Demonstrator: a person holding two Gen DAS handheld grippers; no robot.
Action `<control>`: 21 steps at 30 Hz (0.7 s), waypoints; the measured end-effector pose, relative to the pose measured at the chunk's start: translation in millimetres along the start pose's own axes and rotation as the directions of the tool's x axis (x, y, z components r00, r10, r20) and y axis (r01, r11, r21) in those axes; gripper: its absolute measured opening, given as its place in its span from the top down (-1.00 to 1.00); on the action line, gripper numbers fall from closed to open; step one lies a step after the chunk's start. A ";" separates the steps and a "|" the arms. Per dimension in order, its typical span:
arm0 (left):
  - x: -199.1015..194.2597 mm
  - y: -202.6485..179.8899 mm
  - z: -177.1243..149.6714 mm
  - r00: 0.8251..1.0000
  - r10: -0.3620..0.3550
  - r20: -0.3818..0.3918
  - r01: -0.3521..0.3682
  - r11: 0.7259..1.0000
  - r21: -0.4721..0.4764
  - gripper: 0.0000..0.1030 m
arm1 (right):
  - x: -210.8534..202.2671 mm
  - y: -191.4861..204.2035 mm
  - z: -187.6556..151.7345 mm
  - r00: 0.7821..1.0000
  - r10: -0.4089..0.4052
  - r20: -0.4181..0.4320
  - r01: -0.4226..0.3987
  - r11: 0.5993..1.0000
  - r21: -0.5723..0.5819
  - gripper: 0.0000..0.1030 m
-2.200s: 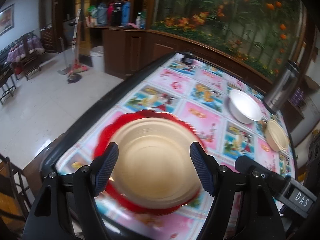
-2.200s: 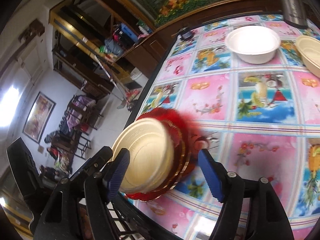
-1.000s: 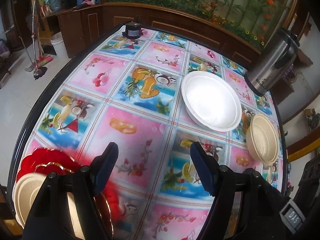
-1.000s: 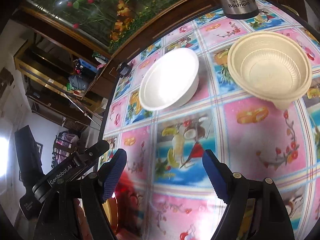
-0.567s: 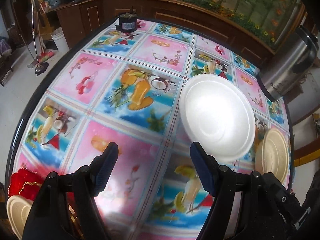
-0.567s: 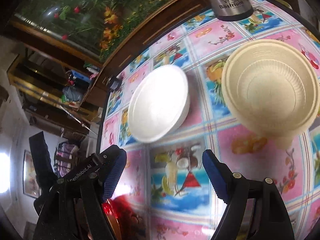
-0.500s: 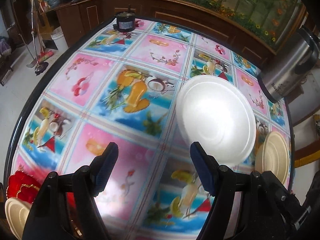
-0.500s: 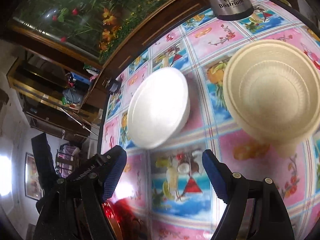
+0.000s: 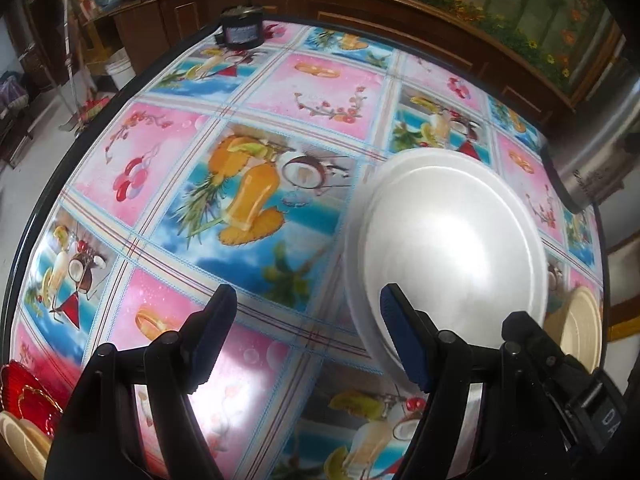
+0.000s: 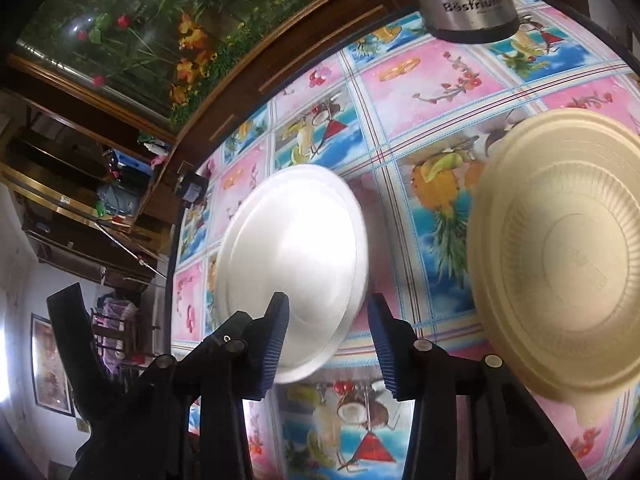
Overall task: Organize plates and bowls
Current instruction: 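Close both tools on the rim of the white bowl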
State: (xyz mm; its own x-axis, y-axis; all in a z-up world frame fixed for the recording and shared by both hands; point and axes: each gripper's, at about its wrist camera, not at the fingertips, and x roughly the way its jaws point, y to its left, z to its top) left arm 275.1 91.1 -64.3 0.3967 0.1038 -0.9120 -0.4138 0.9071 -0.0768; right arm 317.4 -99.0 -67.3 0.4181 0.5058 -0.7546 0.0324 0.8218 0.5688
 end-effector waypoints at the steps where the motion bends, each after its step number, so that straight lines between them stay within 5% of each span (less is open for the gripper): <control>1: 1.7 1.3 0.3 1.000 0.004 -0.002 -0.004 1.000 -0.007 -0.41 | 3.5 1.0 0.2 1.000 -0.007 -0.006 0.007 1.000 -0.005 0.28; 11: 9.9 1.8 -1.5 0.999 -0.008 -0.034 0.009 1.000 0.011 0.60 | 27.8 10.6 -3.3 0.998 -0.046 -0.052 0.043 0.997 -0.057 0.85; 21: -9.5 9.8 -12.9 1.000 -0.010 -0.025 0.011 1.000 0.027 0.64 | 16.0 17.7 -17.2 0.998 -0.049 -0.043 0.045 0.994 -0.096 0.88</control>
State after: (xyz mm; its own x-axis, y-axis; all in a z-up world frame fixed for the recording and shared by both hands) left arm 256.7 93.7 -61.6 0.3800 0.0845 -0.9211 -0.3869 0.9190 -0.0754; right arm 309.0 -71.9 -74.9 0.3769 0.4753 -0.7950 -0.0357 0.8651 0.5003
